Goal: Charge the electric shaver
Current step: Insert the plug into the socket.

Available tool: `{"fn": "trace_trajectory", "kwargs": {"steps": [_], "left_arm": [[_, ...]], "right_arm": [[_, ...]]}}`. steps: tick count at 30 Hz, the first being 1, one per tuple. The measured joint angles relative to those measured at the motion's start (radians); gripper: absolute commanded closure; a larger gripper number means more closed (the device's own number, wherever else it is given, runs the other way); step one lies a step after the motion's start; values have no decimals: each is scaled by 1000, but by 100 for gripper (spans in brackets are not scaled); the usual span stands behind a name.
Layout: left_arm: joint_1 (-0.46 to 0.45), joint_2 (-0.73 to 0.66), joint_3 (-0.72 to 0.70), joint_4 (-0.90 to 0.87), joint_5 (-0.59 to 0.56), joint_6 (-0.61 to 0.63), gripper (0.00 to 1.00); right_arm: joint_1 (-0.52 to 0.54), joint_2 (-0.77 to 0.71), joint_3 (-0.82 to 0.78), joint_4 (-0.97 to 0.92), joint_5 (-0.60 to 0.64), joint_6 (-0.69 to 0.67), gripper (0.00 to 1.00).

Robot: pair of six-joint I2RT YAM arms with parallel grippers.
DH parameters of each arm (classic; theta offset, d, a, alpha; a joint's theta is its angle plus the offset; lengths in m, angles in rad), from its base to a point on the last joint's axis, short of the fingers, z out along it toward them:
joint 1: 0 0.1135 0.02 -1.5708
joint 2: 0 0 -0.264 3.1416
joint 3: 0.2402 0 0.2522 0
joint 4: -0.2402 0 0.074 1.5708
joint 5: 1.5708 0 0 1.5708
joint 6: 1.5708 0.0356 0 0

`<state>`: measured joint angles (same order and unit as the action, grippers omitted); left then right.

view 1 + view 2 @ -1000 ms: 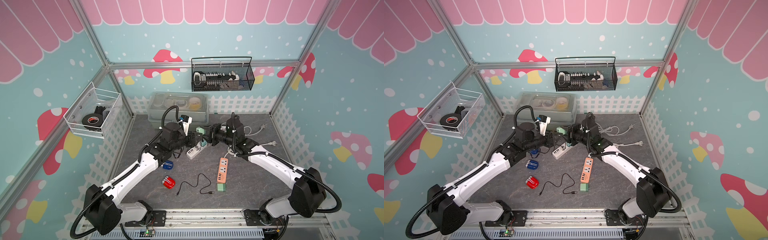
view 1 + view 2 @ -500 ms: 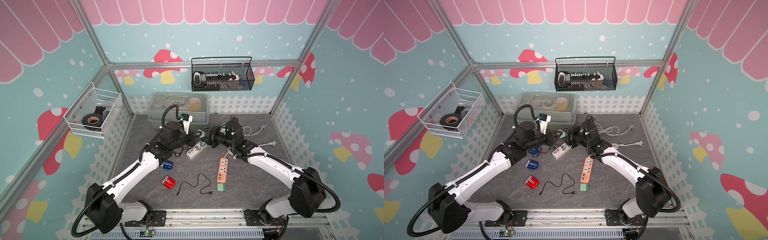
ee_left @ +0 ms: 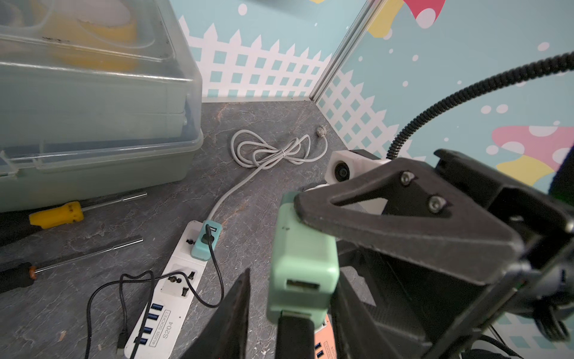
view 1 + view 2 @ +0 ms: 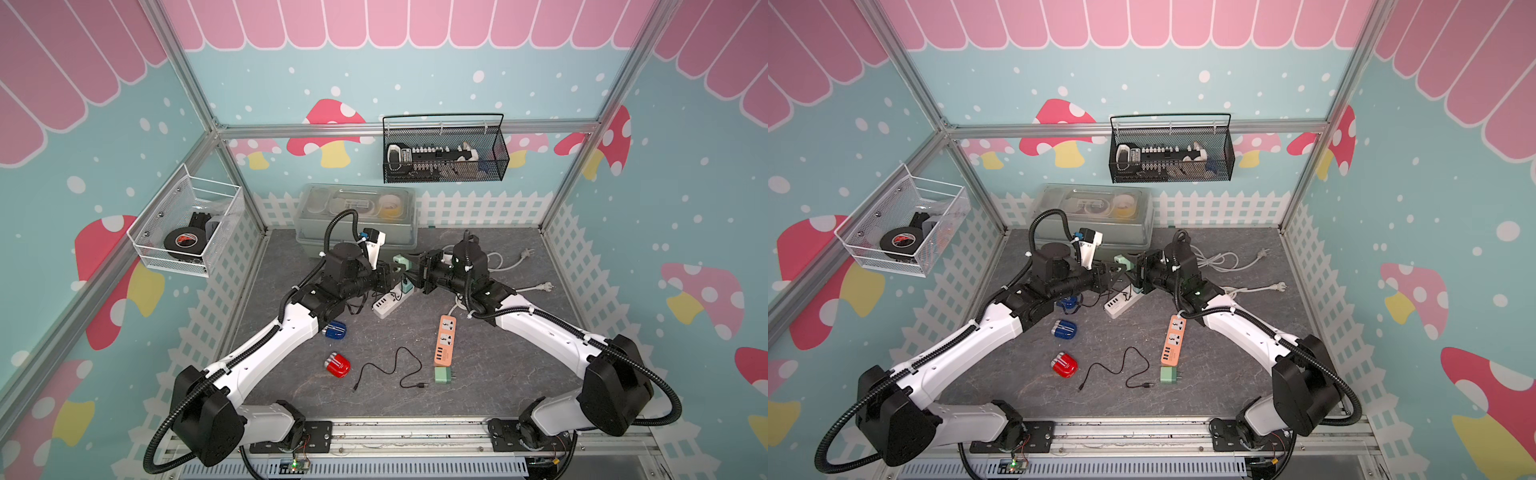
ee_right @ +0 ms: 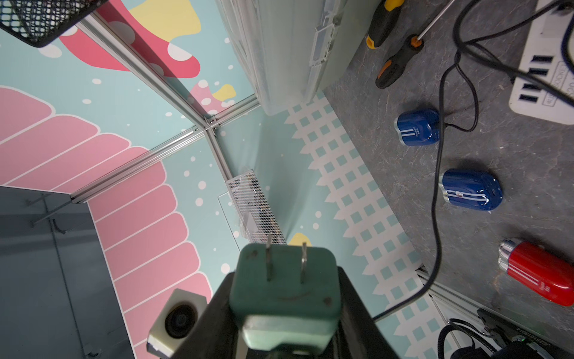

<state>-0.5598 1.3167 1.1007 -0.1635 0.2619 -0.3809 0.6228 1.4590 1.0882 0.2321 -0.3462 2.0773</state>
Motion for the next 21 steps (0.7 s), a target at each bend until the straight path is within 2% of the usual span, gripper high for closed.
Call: {"fn": "trace_trajectory", "kwargs": {"steps": [14,17,19,21], "left_arm": [[-1,28,17,3,22,3,71],[-1,32,17,3,27,12,77],[-1,35,17,2,31,23,85],[-1,35,17,0,33,25,92]], "right_arm": [[0,-1,-15,5,-3,0,100],[-1,-1,-18,5,-2,2,100],[-1,-1,-20,4,-2,3,99],[-1,-1,-21,2,-2,4,83]]}}
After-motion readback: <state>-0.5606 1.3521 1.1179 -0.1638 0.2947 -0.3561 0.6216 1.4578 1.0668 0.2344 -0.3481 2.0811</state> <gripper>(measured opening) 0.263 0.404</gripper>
